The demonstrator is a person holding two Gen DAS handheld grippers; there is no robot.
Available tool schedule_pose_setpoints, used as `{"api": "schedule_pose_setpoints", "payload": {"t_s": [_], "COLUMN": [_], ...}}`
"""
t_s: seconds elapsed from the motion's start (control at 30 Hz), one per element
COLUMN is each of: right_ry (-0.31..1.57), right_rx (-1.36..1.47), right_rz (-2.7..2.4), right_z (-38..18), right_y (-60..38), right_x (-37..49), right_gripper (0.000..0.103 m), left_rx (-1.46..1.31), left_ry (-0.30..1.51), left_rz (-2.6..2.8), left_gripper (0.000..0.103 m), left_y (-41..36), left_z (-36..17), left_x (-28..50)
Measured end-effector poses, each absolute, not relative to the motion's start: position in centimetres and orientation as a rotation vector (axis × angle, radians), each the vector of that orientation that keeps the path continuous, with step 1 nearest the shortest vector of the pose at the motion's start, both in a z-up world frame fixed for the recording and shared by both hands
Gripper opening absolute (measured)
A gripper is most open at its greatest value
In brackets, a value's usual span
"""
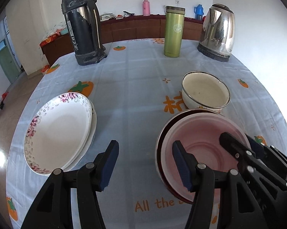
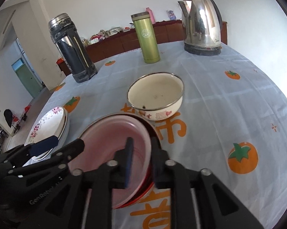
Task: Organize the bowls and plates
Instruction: 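Lower the red bowl into the steel bowl and open the right gripper, then move the right gripper to the cream enamel bowl and grasp its rim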
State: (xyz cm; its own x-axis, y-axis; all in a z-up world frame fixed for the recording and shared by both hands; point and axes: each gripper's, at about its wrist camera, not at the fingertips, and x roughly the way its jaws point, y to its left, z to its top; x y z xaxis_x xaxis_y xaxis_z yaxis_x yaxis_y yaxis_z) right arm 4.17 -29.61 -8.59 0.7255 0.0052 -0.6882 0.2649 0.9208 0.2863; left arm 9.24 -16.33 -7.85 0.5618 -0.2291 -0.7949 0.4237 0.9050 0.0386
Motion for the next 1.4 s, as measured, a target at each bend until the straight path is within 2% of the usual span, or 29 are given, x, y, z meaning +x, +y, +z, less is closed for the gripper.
{"api": "schedule_pose_setpoints", "payload": {"t_s": [0.2,0.33,0.8,1.07,1.23,1.4], "right_ry": [0.698,0.631,0.592,0.625,0.647,0.642], "right_rx": [0.428,0.426,0.376,0.358,0.317,0.349], "right_rz": [-0.139,-0.174,-0.291,-0.328,-0.328,-0.308], "right_z": [-7.9,-6.4,-2.8,-3.5,-3.3,-2.8], "right_y": [-29.8,-29.8,-27.1,-25.3,-25.2,-28.7], "right_x": [3.4,2.0,-5.2,-8.5,-8.4,-6.3], "right_gripper": [0.050,0.069,0.069,0.069,0.069,0.068], "left_rx": [0.206,0.217,0.148,0.179,0.185,0.167], "left_ry": [0.890,0.853,0.762,0.793,0.773,0.785], "left_rz": [-0.384,-0.378,-0.404,-0.422,-0.464,-0.502], "left_gripper": [0.061,0.061,0.061,0.061,0.061,0.061], "left_y": [-15.6,-15.0,-7.9,-5.5,-5.7,-8.3], "left_z": [-7.6,-6.7,-3.0,-4.9,-4.4,-2.9], "left_x": [9.2,8.3,2.4,-0.7,-0.7,3.1]}}
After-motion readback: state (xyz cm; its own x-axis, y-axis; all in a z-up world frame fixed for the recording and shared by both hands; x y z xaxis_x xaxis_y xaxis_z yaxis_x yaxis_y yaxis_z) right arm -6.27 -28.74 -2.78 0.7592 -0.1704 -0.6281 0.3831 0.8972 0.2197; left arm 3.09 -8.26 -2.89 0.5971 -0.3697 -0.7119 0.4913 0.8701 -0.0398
